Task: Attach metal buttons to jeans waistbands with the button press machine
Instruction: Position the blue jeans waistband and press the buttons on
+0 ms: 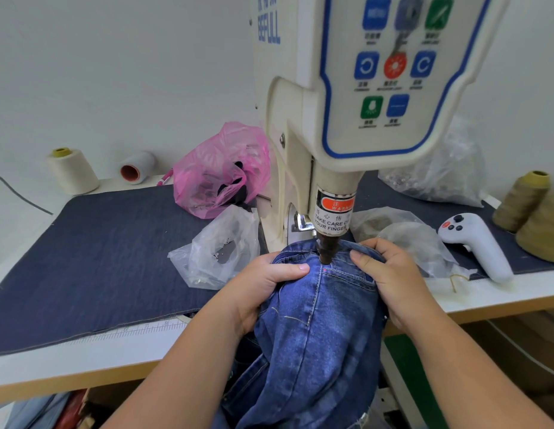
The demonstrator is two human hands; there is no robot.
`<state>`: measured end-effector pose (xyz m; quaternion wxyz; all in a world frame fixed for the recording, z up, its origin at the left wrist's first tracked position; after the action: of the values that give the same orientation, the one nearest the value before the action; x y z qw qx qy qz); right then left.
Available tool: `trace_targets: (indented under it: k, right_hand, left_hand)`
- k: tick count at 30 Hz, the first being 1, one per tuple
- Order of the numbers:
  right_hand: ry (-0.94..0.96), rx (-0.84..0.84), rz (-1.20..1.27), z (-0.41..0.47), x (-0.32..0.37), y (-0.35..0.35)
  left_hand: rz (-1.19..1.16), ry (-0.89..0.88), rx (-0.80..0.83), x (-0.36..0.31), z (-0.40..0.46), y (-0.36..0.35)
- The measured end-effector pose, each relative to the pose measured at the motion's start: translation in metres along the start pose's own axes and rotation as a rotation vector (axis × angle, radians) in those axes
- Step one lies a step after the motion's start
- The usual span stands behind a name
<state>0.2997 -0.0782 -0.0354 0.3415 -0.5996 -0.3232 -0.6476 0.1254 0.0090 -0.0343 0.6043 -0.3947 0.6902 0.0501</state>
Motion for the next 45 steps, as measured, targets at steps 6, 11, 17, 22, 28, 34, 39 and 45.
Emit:
trace_targets:
  k: [6, 11, 17, 22, 28, 34, 39, 45]
  right_hand:
    - [-0.008, -0.01, 0.006, -0.0004, 0.0015, -0.0004]
    - [-0.012, -0.025, 0.016, 0.0, 0.0013, -0.0004]
    - [-0.005, -0.019, 0.063, -0.0009, 0.0015, 0.0008]
    - [0.006, -0.004, 0.108, -0.0012, 0.0015, 0.0008]
    - [-0.004, 0.007, 0.13, -0.0007, -0.0007, 0.002]
    - [-0.004, 0.025, 0.148, -0.001, -0.0012, 0.0017]
    - [0.001, 0.021, 0.141, -0.0006, -0.0011, 0.0012]
    - [-0.008, 0.023, 0.152, -0.0008, -0.0006, 0.0011]
  left_hand:
    - [0.011, -0.014, -0.002, 0.0009, 0.0007, 0.0006]
    - [0.012, -0.02, -0.01, 0.0001, 0.0001, 0.0003]
    - [0.004, -0.03, 0.002, 0.0003, -0.0004, 0.0001]
    - [-0.001, -0.037, 0.027, 0.0002, -0.0006, -0.0007]
    - [0.004, -0.034, 0.043, 0.0003, -0.0006, -0.0015]
    - [-0.001, -0.034, 0.048, 0.0011, 0.0003, -0.0001]
    - [0.001, -0.031, 0.043, 0.0015, 0.0008, 0.0006]
    - [-0.008, -0.025, 0.048, 0.002, 0.0016, 0.0007]
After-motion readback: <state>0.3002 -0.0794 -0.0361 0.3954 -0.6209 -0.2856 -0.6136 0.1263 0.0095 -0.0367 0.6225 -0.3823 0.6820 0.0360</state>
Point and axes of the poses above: each hand's wrist, its own z-axis towards the middle knuckle, its own y-axis out of the back of the hand, x = y × z, the point moved 5 cm from there along z, towards the middle knuckle, and after that the axes turned 2 degrees about x, right-handed, at the moved point
